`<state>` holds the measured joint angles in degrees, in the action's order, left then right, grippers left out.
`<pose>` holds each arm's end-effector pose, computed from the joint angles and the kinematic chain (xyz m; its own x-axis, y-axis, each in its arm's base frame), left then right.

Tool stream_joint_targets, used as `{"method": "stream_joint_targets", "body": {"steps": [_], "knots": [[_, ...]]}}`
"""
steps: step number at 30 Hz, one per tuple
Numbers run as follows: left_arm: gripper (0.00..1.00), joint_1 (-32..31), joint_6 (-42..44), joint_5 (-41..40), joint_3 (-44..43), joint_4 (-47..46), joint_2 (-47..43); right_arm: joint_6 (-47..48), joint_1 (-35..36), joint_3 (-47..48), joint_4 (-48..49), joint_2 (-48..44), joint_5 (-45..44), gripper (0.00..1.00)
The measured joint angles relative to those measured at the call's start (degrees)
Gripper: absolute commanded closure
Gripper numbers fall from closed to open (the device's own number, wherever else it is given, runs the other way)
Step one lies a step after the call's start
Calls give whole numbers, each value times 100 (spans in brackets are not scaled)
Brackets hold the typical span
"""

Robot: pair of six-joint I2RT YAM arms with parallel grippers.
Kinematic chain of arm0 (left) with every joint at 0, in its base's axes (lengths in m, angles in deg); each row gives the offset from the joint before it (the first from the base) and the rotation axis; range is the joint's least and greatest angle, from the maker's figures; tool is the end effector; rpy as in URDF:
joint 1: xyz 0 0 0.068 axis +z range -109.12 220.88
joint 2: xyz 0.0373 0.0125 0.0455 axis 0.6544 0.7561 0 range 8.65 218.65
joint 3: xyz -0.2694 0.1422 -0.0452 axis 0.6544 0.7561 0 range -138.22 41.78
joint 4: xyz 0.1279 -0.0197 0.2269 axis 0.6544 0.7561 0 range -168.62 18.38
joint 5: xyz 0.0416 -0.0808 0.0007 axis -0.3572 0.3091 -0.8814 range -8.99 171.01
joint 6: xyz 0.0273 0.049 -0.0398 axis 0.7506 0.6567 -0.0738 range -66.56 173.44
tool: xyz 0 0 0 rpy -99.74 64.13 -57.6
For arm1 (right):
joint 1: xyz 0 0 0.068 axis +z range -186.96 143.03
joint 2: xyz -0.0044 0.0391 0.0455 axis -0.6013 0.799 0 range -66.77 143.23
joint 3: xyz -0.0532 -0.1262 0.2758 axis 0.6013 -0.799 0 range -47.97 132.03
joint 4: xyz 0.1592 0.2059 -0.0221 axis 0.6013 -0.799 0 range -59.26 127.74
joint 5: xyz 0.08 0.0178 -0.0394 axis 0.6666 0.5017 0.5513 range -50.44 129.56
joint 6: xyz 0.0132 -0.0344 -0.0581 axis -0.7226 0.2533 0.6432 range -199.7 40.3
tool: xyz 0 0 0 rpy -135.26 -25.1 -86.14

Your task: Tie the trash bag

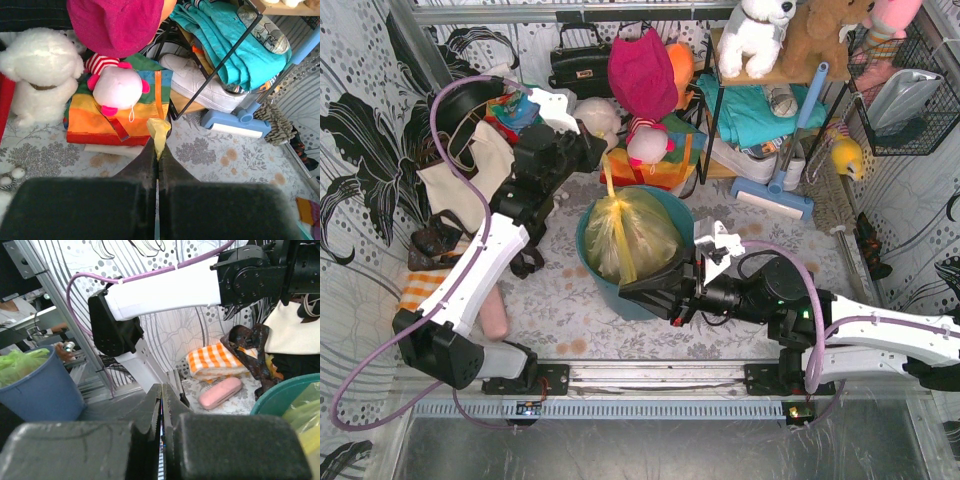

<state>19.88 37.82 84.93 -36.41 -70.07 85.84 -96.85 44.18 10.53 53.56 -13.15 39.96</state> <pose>0.3024 -0.1202 0.4535 -0.2314 -0.1990 -0.9523 0.3723 0.8863 -0.2756 0.0308 0.1996 0.4816 -0.2396 0.3772 -0.8946 -0.9611 0.0380 0.2734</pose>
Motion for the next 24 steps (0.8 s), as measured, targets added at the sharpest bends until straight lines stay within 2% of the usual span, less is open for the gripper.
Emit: {"method": "stream_joint_targets", "body": {"steps": [2,4,5,8,9,11,13,18,22,24], "knots": [[100,-4,-7,59,9,-35,-4,57,2,-26,26,-2,-72,100],[100,-4,-20,140,103,-39,9,52,22,-214,4,-70,-376,72],[100,-4,-33,203,177,-37,15,42,26,-317,-74,-125,-555,61],[100,-4,-59,367,374,-26,81,-33,37,-422,-612,-236,-1263,48],[100,-4,-66,428,435,-17,103,-50,37,-396,-776,-238,-1451,37],[100,-4,-87,529,564,17,120,-37,37,-240,-1207,-203,-1836,25],[100,-4,-109,634,702,35,120,42,37,-31,-1558,-140,-2166,19],[100,-4,-155,811,960,118,120,750,37,203,-2124,-98,-2627,16],[100,11,-166,925,984,170,118,1740,37,164,-2376,-149,-2406,15],[100,11,-166,973,988,181,114,2315,37,0,-2363,-284,-2081,11]]}}
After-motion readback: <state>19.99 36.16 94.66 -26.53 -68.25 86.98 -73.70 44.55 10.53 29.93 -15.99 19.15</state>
